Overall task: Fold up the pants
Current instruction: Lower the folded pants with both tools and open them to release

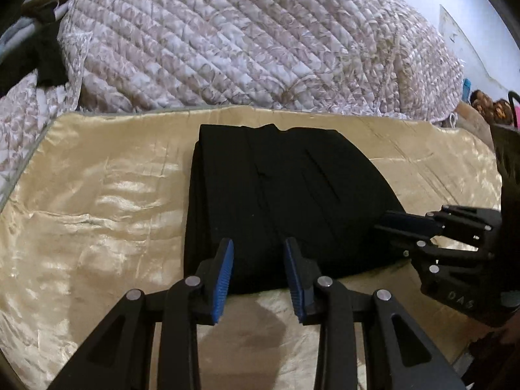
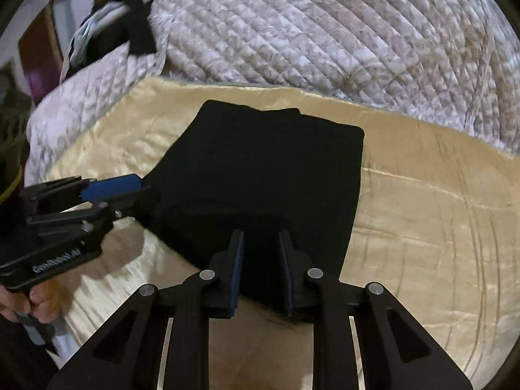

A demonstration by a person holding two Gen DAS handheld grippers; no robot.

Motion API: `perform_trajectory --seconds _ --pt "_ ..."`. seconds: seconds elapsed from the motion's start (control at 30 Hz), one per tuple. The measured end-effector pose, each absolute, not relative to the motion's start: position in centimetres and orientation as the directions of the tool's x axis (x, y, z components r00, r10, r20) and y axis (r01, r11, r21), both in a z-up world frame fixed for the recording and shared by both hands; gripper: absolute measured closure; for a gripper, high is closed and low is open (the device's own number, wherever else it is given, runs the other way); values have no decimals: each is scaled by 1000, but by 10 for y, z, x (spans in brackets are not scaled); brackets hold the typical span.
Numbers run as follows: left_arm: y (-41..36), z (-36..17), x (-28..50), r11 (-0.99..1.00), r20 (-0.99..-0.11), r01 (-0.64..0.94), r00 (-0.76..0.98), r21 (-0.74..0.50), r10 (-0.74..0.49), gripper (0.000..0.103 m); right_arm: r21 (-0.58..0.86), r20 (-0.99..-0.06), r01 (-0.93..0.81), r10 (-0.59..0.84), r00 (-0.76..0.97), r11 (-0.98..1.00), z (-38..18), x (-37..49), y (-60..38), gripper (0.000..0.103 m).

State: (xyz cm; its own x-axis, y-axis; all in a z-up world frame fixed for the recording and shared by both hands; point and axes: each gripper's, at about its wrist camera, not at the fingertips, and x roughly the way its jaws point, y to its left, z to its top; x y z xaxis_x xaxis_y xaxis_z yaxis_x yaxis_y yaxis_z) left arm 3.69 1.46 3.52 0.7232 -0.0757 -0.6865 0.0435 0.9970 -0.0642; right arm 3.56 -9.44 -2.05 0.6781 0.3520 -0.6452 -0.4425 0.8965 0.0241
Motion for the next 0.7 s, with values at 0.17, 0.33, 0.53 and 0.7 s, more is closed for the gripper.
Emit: perform_trajectory --seconds 0.17,0.33,0.53,0.7 --pt "17 32 35 996 -676 48 732 -73 -85 68 -43 -633 -460 332 700 887 -27 29 -92 82" --pt "17 40 40 997 -688 36 722 -64 -70 68 -29 -642 -469 343 685 883 -14 31 -95 81" --pt "16 65 86 998 -673 58 737 -35 -66 68 31 -624 -427 351 698 904 8 70 -111 81" --pt "31 44 120 999 -719 17 693 -42 -42 68 106 -638 -408 377 672 907 7 111 -116 81"
